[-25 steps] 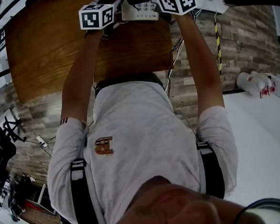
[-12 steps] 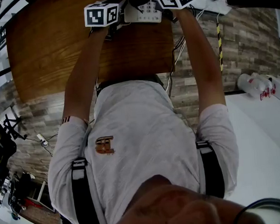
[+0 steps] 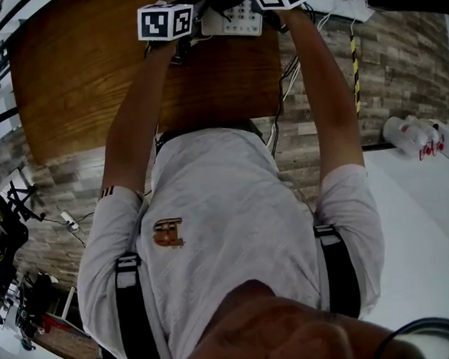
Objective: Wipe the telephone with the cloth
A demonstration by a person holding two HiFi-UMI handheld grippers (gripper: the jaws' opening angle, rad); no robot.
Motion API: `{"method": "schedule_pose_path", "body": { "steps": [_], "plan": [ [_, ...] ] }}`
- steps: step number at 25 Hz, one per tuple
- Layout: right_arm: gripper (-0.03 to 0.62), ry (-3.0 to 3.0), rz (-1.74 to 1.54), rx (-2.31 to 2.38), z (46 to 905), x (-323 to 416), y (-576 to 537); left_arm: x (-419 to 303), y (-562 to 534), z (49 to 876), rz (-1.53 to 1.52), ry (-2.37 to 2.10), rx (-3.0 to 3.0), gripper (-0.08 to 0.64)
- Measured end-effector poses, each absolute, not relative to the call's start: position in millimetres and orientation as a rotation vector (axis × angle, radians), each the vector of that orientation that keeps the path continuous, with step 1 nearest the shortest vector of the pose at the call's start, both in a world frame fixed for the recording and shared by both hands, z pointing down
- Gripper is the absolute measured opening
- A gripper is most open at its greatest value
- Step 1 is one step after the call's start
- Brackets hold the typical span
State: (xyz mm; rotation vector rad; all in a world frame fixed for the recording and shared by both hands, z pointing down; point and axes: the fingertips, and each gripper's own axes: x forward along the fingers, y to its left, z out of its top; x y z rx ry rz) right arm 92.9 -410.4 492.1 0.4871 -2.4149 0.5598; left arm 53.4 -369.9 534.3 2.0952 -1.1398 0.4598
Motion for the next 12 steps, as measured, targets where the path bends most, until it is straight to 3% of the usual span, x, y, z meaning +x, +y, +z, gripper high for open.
{"method": "schedule_pose_path", "body": {
  "steps": [12],
  "plan": [
    [0.071, -2.275, 0.558, 0.672, 524, 147, -427, 55, -371, 539, 0.439, -1.128, 2.104, 0.129]
  ]
}}
